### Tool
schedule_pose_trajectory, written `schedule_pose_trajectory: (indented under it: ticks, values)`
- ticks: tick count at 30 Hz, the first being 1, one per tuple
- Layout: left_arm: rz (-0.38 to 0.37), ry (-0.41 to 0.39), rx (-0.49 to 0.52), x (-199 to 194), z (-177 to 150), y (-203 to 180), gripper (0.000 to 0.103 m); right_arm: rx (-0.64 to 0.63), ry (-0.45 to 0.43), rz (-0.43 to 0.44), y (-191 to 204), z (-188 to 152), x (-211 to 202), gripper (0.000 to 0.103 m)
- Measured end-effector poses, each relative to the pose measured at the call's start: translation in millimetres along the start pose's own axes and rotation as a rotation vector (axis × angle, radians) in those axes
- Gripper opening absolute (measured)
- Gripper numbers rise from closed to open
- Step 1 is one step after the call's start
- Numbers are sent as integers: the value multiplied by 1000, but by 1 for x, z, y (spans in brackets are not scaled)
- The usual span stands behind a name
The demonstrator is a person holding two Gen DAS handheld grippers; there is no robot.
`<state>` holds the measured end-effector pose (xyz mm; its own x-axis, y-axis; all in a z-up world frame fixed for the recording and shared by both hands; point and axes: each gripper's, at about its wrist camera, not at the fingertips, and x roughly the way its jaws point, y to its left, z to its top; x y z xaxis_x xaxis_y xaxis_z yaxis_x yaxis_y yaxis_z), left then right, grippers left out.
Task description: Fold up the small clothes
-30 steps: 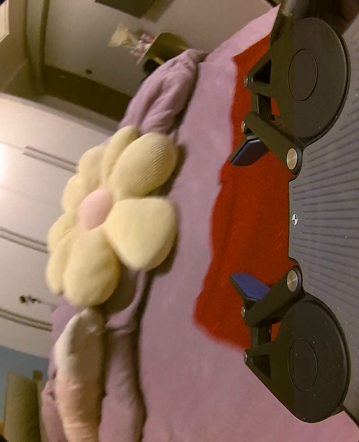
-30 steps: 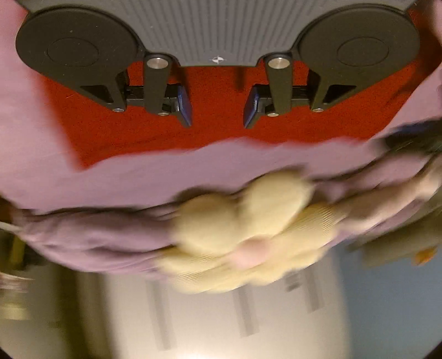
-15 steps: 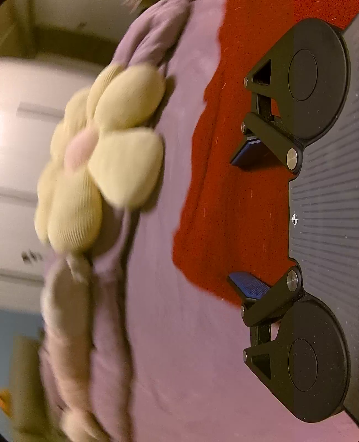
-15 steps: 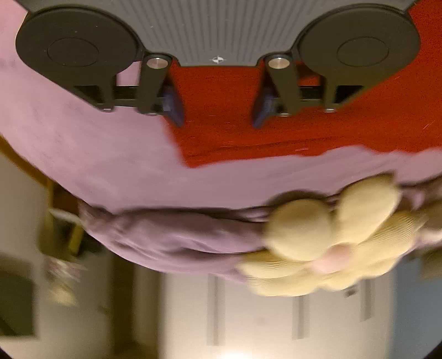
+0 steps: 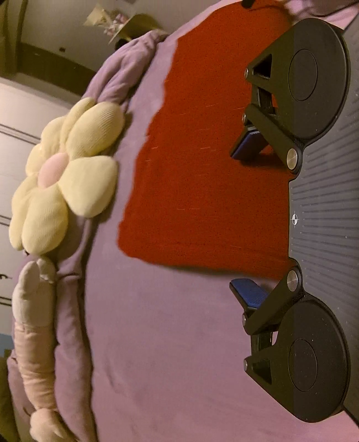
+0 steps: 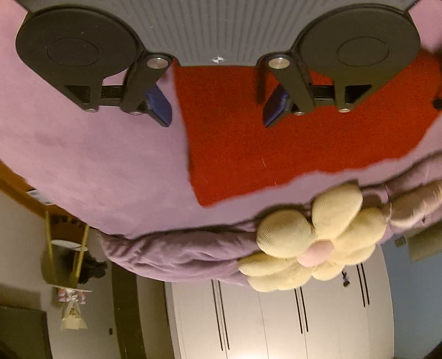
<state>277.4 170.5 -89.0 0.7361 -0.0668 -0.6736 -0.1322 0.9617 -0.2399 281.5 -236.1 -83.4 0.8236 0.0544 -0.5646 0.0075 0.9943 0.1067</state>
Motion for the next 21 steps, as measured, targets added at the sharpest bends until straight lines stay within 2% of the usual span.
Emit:
schedule_pose_trajectory:
  ticks: [1, 3, 5, 7, 10, 11, 12, 13, 14, 18, 20, 21]
  values:
    - [-6, -1, 5, -6, -6, 0, 96, -5, 23, -11, -4, -6, -6, 55]
    - [-51, 17, 16, -14, -16, 3, 96, 52, 41, -20, -18, -15, -17, 55]
    - [-70, 27, 11, -16, -18, 4, 96, 110, 60, 21, -30, -15, -18, 55]
    - [-79, 23, -22, -15, -15, 7, 95, 117, 84, 72, -32, -14, -14, 52]
    - [-107, 17, -117, -10, -8, 13, 92, 98, 122, 120, -25, -13, -10, 35]
    - [-103, 20, -133, -8, -6, 14, 89, 77, 128, 122, -21, -12, -9, 28]
    - [-91, 25, -145, -5, -5, 15, 87, 44, 132, 112, -16, -10, -7, 25]
    - [-80, 36, -153, -3, -4, 16, 83, 13, 135, 99, -11, -9, -7, 17]
    - [-76, 44, -160, -2, -4, 17, 83, -19, 132, 89, -6, -7, -9, 14]
    - [-90, 41, -167, -7, -5, 19, 82, -53, 46, 106, 4, 0, -26, 12]
    - [-73, 48, -149, -6, -5, 19, 82, -67, 45, 48, 1, -2, -23, 12]
    - [-68, 51, -146, -6, -6, 20, 82, -93, 86, -14, 1, -7, -13, 12]
